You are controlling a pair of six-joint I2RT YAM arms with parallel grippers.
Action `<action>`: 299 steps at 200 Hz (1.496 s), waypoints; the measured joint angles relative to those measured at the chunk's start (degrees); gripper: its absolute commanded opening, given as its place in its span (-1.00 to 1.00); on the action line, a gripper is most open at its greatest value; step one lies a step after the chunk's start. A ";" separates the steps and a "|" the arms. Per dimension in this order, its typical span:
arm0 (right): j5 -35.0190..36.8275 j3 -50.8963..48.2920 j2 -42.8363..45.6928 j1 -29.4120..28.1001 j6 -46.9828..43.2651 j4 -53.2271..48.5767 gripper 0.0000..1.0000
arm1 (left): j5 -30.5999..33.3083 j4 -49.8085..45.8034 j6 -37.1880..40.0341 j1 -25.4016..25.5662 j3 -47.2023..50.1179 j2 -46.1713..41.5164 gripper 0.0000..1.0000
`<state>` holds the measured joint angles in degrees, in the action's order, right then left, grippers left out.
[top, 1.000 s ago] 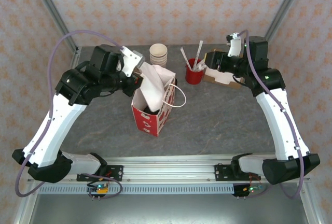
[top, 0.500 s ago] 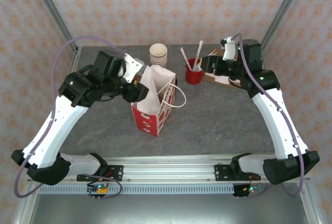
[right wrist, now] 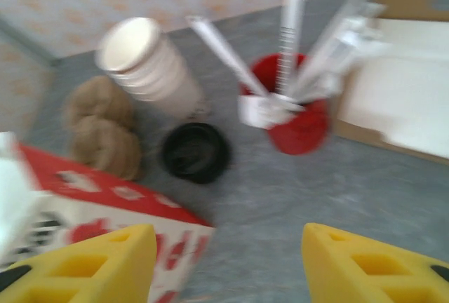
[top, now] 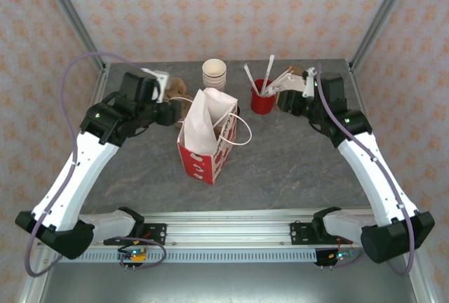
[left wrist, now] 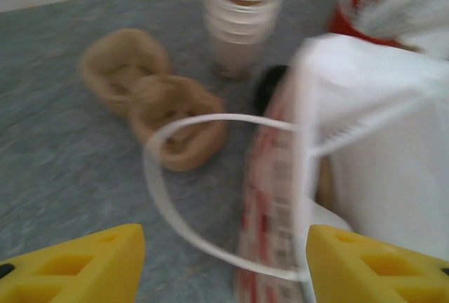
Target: Pack the takeout coffee
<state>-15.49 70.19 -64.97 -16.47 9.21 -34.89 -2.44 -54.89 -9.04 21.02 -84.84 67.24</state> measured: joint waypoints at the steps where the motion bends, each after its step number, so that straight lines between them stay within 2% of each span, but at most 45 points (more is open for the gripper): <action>1: 0.35 -0.24 0.13 0.00 0.00 0.00 0.17 | 0.02 0.22 -0.11 -0.28 0.33 -0.24 0.32; 22: 8.33 -7.19 3.63 0.00 0.04 1.38 0.20 | 1.62 5.33 -2.86 -6.82 8.02 -6.67 0.33; 48: 10.47 -12.94 4.46 0.00 0.22 4.63 0.36 | 1.38 8.52 -4.07 -7.19 8.37 -7.82 0.36; 56: 10.43 -14.10 4.35 0.00 0.33 5.68 0.47 | 2.45 9.44 -4.48 -7.19 8.41 -7.45 0.41; 74: 11.78 -16.74 4.28 0.00 0.46 8.96 0.65 | 7.19 13.22 -5.97 -7.67 11.50 -7.04 0.65; 97: 17.51 -21.40 4.07 0.00 1.09 14.03 0.84 | 15.41 19.54 -7.58 -10.78 22.21 -10.27 0.99; 112: 22.71 -25.09 3.65 0.00 1.22 18.01 1.00 | 21.16 24.02 -8.52 -12.87 29.53 -12.55 1.00; 132: 29.94 -29.42 1.66 0.04 1.07 23.87 0.99 | 27.17 32.52 -8.41 -14.40 38.42 -13.14 1.00; 154: 35.58 -32.39 -1.75 0.74 0.63 30.34 0.99 | 29.90 43.23 -7.43 -16.37 47.52 -10.91 1.00; 180: 38.64 -35.45 -5.29 2.58 -0.46 37.79 0.99 | 29.64 58.51 -5.31 -19.21 59.08 -6.78 1.00; 198: 39.30 -37.46 -6.40 3.56 -3.15 44.54 0.99 | 28.26 65.77 -3.26 -20.15 63.47 -3.43 1.00; 242: 38.01 -43.82 -12.85 6.56 -8.83 60.89 0.99 | 22.08 80.17 1.68 -20.33 63.71 5.73 1.00; 271: 34.84 -46.42 -15.69 10.34 -10.01 68.24 0.99 | 17.14 86.44 2.60 -20.65 62.27 11.08 1.00; 299: 31.54 -48.37 -21.38 12.39 -9.99 78.14 0.99 | 13.64 88.61 3.93 -20.63 61.00 14.45 1.00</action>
<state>16.05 21.82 -86.35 -4.08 -0.78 43.24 11.20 33.71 -5.10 0.38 -23.83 81.69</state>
